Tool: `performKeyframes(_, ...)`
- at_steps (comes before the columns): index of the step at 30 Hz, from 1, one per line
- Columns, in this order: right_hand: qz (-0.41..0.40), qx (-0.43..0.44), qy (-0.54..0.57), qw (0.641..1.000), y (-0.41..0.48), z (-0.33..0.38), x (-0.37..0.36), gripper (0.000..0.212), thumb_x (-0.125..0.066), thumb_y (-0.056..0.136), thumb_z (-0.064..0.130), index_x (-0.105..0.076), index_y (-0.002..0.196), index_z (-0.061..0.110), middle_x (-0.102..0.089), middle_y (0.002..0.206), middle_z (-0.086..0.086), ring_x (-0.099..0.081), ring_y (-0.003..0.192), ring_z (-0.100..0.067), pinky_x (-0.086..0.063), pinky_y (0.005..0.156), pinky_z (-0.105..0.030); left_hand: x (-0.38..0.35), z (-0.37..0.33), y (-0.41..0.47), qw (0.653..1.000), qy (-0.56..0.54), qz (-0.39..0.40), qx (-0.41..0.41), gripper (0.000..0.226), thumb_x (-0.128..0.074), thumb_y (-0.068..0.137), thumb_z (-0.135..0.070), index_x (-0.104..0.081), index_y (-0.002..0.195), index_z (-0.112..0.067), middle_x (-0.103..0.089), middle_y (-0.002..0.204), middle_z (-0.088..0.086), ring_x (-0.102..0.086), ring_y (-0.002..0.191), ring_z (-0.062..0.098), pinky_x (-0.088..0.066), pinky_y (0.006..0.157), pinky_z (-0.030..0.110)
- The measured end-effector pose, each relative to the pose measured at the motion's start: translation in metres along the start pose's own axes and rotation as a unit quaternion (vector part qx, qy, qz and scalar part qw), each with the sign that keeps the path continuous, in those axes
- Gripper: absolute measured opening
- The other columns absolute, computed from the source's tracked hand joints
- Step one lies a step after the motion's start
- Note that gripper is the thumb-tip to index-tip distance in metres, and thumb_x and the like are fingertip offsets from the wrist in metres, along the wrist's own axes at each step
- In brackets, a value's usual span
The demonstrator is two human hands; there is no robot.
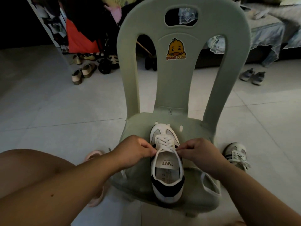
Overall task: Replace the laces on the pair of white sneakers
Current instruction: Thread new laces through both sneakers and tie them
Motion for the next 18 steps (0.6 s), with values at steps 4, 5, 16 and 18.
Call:
performKeyframes(4,0.012,0.022,-0.034,0.999,-0.003,0.007,0.004,0.009,-0.062,0.090,0.030,-0.069,0.084,0.032,-0.066,0.078,0.015,-0.061,0.074,-0.003,-0.044,0.060,-0.016,0.002,-0.008,-0.004,0.998,0.060,0.002,-0.019,0.010,-0.065,0.087,-0.032,-0.074,0.081,-0.030,-0.070,0.078,-0.015,-0.062,0.074,-0.002,-0.046,0.069,0.018)
performKeyframes(5,0.015,0.022,-0.030,0.999,-0.005,0.008,0.007,0.010,-0.061,0.091,0.030,-0.068,0.085,0.031,-0.063,0.073,0.016,-0.057,0.067,-0.002,-0.040,0.055,-0.015,0.005,-0.012,-0.005,0.996,0.080,0.001,-0.027,0.013,-0.063,0.088,-0.032,-0.072,0.079,-0.032,-0.068,0.076,-0.016,-0.059,0.071,-0.004,-0.044,0.066,0.018)
performKeyframes(16,0.055,0.064,0.358,0.930,-0.022,0.060,0.058,0.031,-0.046,0.087,-0.013,-0.067,0.093,0.008,-0.074,0.088,-0.010,-0.071,0.086,-0.025,-0.055,0.080,-0.036,0.064,-0.096,-0.041,0.988,-0.012,-0.067,-0.141,0.022,-0.048,0.097,-0.018,-0.065,0.093,-0.031,-0.061,0.069,-0.009,-0.048,0.045,-0.009,-0.033,0.047,0.010)
performKeyframes(18,0.006,0.103,0.310,0.945,-0.024,0.071,0.067,0.023,-0.059,0.085,-0.005,-0.069,0.087,0.015,-0.075,0.086,-0.004,-0.071,0.088,-0.022,-0.053,0.086,-0.039,0.069,-0.109,-0.043,0.983,-0.030,-0.076,-0.162,0.023,-0.049,0.097,-0.017,-0.067,0.091,-0.030,-0.064,0.068,-0.008,-0.046,0.046,-0.003,-0.034,0.046,0.010)
Point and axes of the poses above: each hand's wrist, its own y-axis towards the middle knuckle, its own x-axis out of the back of the hand, z = x × y, the point moved 6 cm from there along y, towards the middle knuckle
